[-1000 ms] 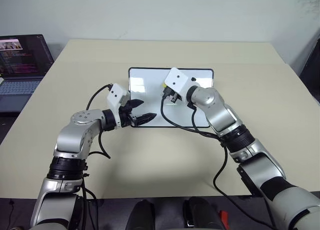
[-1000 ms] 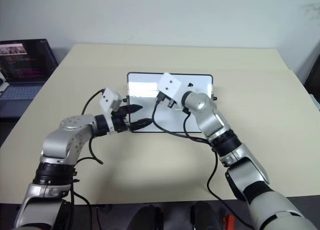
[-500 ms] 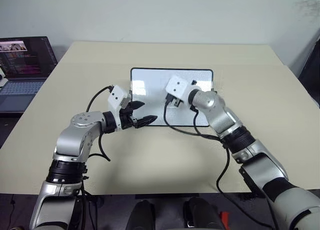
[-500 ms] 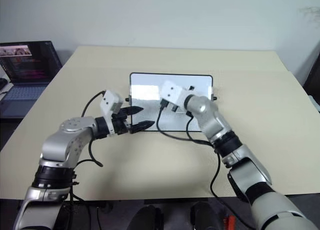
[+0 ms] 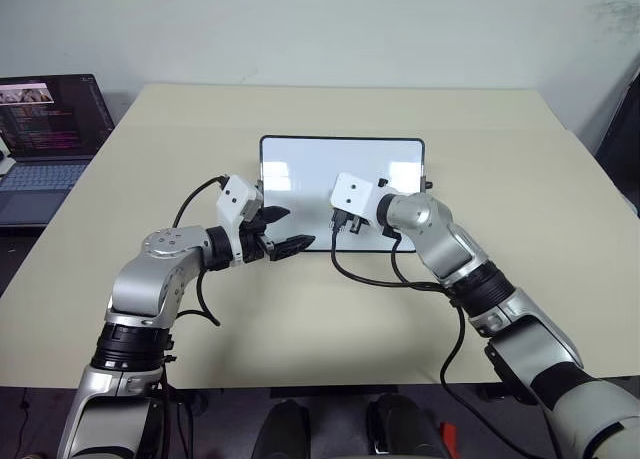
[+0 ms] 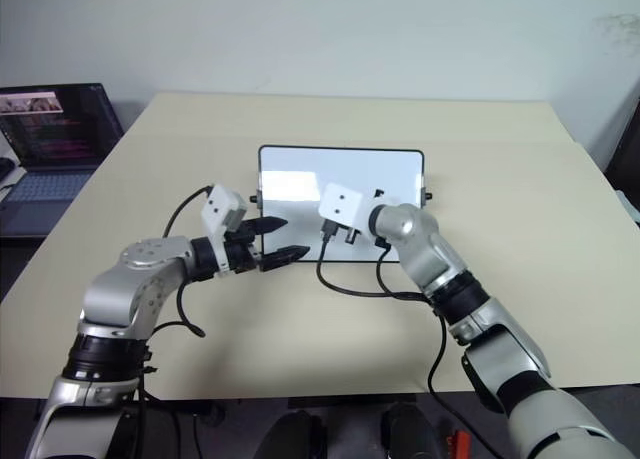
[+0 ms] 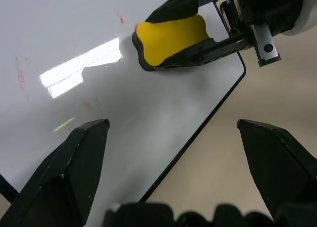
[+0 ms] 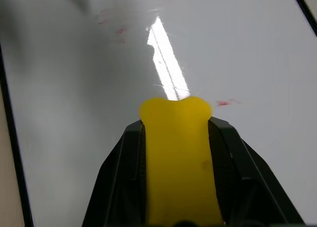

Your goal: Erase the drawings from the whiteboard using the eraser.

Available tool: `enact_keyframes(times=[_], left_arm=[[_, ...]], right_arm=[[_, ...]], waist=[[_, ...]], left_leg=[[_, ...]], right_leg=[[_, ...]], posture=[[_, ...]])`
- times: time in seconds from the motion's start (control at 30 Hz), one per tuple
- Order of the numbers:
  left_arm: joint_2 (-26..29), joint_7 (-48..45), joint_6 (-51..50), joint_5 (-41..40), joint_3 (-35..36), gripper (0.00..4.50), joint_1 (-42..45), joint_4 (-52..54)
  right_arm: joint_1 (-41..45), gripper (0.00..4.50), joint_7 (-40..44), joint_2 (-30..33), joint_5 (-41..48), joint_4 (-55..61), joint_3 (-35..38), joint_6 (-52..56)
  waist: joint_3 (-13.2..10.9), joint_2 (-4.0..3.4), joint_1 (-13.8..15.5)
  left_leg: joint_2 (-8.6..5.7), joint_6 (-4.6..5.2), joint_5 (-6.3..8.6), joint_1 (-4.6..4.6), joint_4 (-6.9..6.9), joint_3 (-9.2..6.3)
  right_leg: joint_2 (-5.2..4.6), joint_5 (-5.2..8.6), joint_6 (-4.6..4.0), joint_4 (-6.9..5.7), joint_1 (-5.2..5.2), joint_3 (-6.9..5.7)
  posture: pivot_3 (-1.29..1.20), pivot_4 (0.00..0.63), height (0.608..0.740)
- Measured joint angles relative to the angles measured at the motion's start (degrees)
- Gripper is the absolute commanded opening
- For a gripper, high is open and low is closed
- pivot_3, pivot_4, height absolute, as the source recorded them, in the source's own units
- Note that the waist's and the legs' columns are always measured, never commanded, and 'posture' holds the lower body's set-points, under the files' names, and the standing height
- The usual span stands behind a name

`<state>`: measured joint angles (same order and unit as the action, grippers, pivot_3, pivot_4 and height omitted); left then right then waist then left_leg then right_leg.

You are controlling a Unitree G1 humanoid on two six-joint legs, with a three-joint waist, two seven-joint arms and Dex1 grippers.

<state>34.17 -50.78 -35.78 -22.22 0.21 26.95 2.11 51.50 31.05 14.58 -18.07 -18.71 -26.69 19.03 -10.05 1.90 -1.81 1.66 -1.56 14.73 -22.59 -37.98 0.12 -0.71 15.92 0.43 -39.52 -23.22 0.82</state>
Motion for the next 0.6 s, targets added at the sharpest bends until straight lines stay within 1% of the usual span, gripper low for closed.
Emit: enact_keyframes(times=[0.1, 0.2, 0.5, 0.6], left_arm=[[0.0, 0.0, -0.05, 0.0, 0.0, 4.5, -0.04, 0.14], [0.0, 0.0, -0.07, 0.0, 0.0, 4.5, -0.05, 0.18], [-0.01, -0.02, -0.12, -0.05, -0.01, 4.5, -0.09, 0.3], [-0.01, -0.05, -0.13, -0.05, -0.01, 4.5, -0.09, 0.31]], right_arm=[[2.13, 1.35, -3.85, -0.11, -1.07, -2.35, 1.53, -1.29], [2.69, 1.35, -4.44, -0.09, -1.13, -2.94, 2.3, -1.8], [-1.52, 1.35, 5.32, 2.29, -1.16, 2.52, -0.49, 0.62], [-1.67, 1.35, 6.29, 2.51, -1.27, 3.38, -0.6, 1.46]], waist=[[0.0, 0.0, 0.01], [0.0, 0.0, 0.0], [0.0, 0.01, -0.01], [0.0, 0.0, -0.01]], left_leg=[[0.0, -0.01, -0.01, -0.02, 0.0, 0.0], [0.0, -0.01, 0.0, -0.06, 0.04, 0.01], [0.0, 0.0, 0.0, -0.01, 0.04, 0.0], [0.01, 0.01, -0.01, 0.01, 0.03, -0.01]], right_leg=[[0.0, 0.0, 0.0, 0.02, -0.01, 0.0], [0.0, 0.0, -0.01, 0.06, -0.03, 0.0], [0.0, 0.0, 0.0, 0.07, 0.01, 0.0], [0.01, 0.0, 0.0, 0.05, 0.02, 0.0]], posture=[[0.0, 0.15, 0.74], [0.0, 0.15, 0.74], [0.0, 0.15, 0.74], [0.0, 0.15, 0.74]])
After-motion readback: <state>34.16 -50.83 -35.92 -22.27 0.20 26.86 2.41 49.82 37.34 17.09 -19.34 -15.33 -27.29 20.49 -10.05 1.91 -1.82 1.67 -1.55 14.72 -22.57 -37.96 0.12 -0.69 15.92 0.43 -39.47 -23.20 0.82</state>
